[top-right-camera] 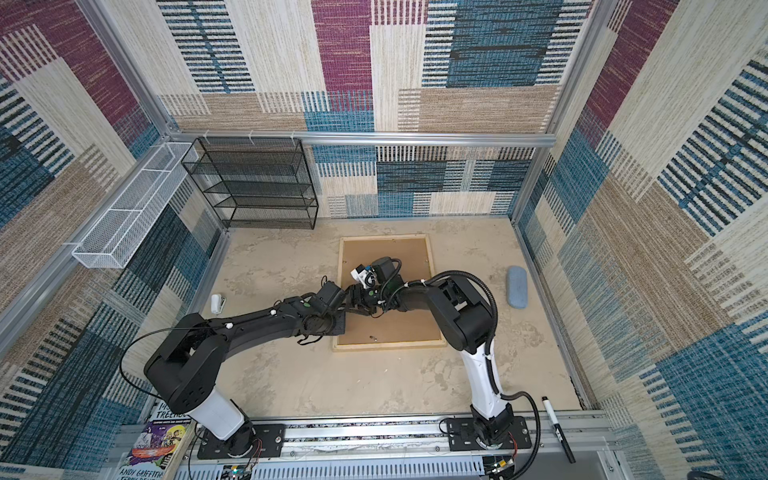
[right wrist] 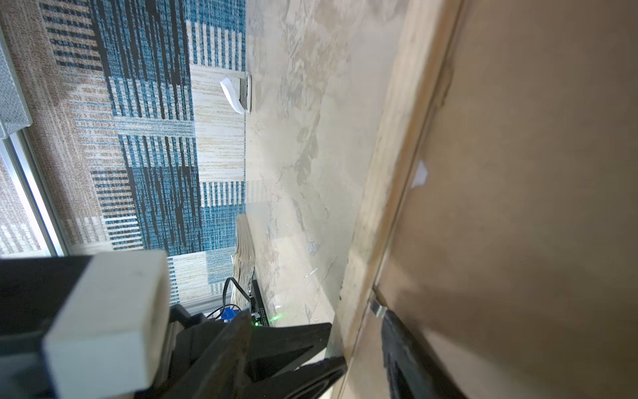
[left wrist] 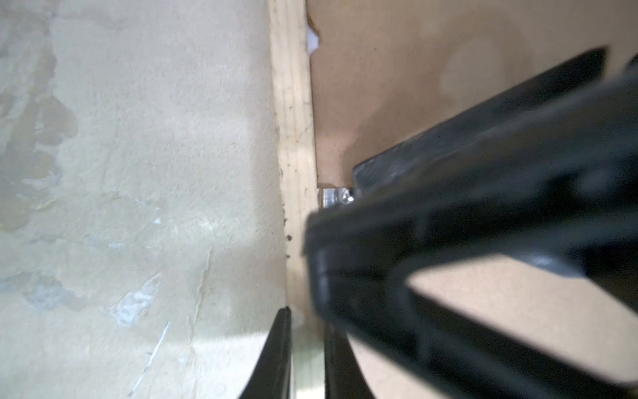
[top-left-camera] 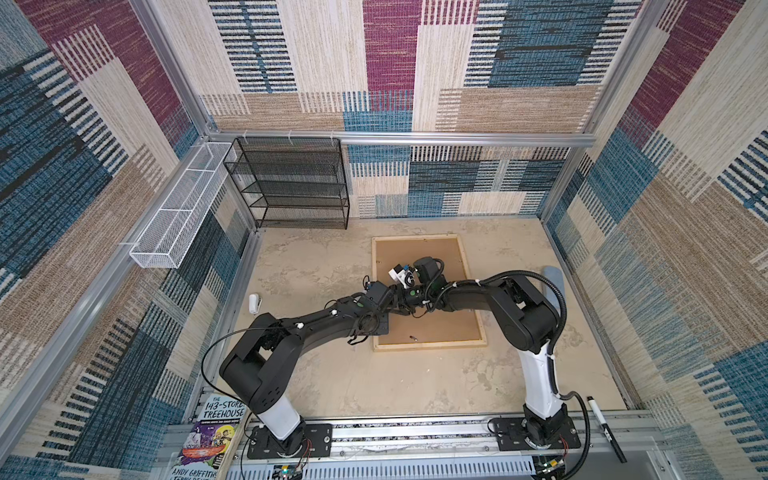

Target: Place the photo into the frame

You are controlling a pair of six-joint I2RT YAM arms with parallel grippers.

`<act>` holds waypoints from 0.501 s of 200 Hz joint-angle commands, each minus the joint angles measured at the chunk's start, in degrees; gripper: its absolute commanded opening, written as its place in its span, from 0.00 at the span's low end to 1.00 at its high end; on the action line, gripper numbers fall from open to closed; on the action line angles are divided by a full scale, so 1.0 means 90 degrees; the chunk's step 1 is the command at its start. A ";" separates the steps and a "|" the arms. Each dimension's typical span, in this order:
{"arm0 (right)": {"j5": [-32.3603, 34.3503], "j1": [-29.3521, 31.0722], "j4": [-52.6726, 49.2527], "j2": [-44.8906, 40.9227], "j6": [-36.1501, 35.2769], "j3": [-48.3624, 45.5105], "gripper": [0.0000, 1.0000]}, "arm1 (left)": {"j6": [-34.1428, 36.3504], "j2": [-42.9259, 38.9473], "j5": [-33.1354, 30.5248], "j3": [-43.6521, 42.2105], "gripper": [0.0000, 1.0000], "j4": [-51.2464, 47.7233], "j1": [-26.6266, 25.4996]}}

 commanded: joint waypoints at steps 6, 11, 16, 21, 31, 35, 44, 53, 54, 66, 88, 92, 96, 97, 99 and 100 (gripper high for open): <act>0.0189 -0.0193 -0.0586 -0.0274 -0.0761 0.0225 0.63 | 0.0288 -0.0109 0.0050 0.0084 0.24 -0.0324 0.0005; 0.0237 -0.0262 -0.0716 -0.0304 -0.0888 0.0311 0.63 | 0.0310 -0.0144 0.0055 0.0102 0.26 -0.0349 0.0005; 0.0294 -0.0345 -0.0843 -0.0329 -0.1020 0.0387 0.63 | 0.0330 -0.0187 0.0057 0.0108 0.27 -0.0370 0.0005; 0.0357 -0.0432 -0.0961 -0.0357 -0.1146 0.0469 0.63 | 0.0337 -0.0231 0.0047 0.0107 0.28 -0.0379 -0.0005; 0.0588 -0.0619 -0.1190 -0.0384 -0.1459 0.0681 0.63 | 0.0355 -0.0357 0.0046 0.0069 0.29 -0.0380 -0.0014; 0.0754 -0.0691 -0.1305 -0.0394 -0.1621 0.0794 0.64 | 0.0356 -0.0414 0.0038 0.0045 0.29 -0.0383 -0.0020; 0.1321 -0.0825 -0.1668 -0.0350 -0.2048 0.1114 0.64 | 0.0361 -0.0543 0.0007 0.0002 0.29 -0.0389 -0.0048; 0.1997 -0.0922 -0.1975 -0.0249 -0.2526 0.1464 0.65 | 0.0352 -0.0687 -0.0034 -0.0044 0.30 -0.0420 -0.0095; 0.2074 -0.0930 -0.2002 -0.0231 -0.2572 0.1504 0.65 | 0.0352 -0.0705 -0.0032 -0.0052 0.30 -0.0426 -0.0099; 0.2926 -0.1043 -0.2384 0.0041 -0.3071 0.2027 0.67 | 0.0328 -0.0926 -0.0037 -0.0138 0.30 -0.0437 -0.0182; 0.3865 -0.1271 -0.2935 0.0675 -0.3660 0.3189 0.67 | 0.0157 -0.1330 -0.0008 -0.0373 0.31 -0.0435 -0.0405; 0.3967 -0.1315 -0.2993 0.0792 -0.3719 0.3363 0.67 | 0.0112 -0.1399 -0.0019 -0.0420 0.31 -0.0436 -0.0466; 0.4079 -0.1358 -0.3034 0.0898 -0.3785 0.3516 0.68 | 0.0073 -0.1459 -0.0024 -0.0461 0.31 -0.0436 -0.0528; 0.4092 -0.1368 -0.3039 0.0923 -0.3793 0.3555 0.68 | 0.0066 -0.1472 -0.0027 -0.0475 0.31 -0.0439 -0.0545; 0.4134 -0.1383 -0.3043 0.0966 -0.3818 0.3624 0.68 | 0.0048 -0.1502 -0.0027 -0.0505 0.31 -0.0438 -0.0582; 0.4154 -0.1396 -0.3048 0.0991 -0.3829 0.3653 0.68 | 0.0034 -0.1518 -0.0034 -0.0522 0.31 -0.0440 -0.0601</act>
